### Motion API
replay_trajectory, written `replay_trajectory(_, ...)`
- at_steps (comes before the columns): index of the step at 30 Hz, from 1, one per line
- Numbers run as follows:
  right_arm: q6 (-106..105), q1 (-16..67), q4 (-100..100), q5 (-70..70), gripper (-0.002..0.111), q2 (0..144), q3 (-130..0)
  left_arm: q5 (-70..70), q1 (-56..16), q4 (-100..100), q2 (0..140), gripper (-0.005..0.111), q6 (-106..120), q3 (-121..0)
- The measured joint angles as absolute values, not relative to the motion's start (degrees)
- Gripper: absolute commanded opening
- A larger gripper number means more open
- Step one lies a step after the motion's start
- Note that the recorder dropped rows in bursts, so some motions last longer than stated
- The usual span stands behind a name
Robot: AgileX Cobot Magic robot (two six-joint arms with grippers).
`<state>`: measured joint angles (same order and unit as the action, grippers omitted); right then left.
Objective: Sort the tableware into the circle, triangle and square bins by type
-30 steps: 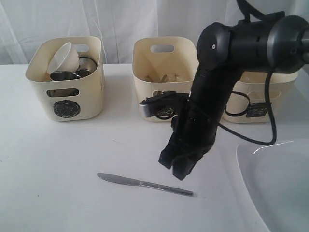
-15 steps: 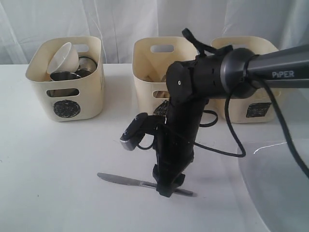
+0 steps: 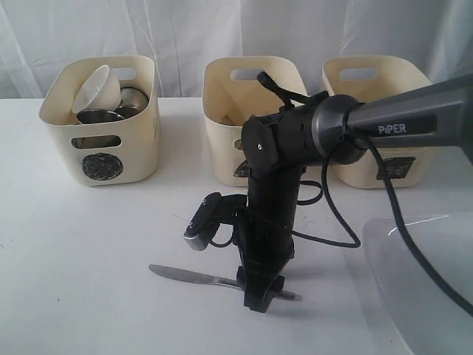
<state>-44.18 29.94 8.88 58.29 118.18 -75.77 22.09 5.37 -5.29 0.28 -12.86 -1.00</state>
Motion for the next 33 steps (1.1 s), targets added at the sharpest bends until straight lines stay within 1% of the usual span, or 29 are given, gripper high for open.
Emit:
replay_trajectory(3,-43.87,30.58,6.81,58.39,0.049,118.91,-76.12,22.09,5.37,-5.29,0.28,0.000,-12.86,-1.00)
replay_trajectory(8,-39.47,32.42,1.39,57.09,0.049,119.79,-76.72,22.09,5.37,-5.29,0.28,0.000,-12.86,-1.00)
replay_trajectory(14,-23.61,33.13,-7.48,52.26,0.047,120.39,-77.16,22.09,5.37,-5.29,0.28,0.000,-12.86,-1.00)
replay_trajectory(18,-18.29,33.13,-12.25,49.32,0.046,120.53,-77.39,22.09,5.37,-5.29,0.28,0.000,-12.86,-1.00)
replay_trajectory(23,-17.53,33.13,-13.82,48.38,0.046,120.87,-77.61,22.09,5.37,-5.29,0.28,0.000,-12.86,-1.00)
replay_trajectory(33,-22.45,33.13,-12.00,48.25,0.046,121.24,-77.83,22.09,5.37,-5.29,0.28,0.000,-12.86,-1.00)
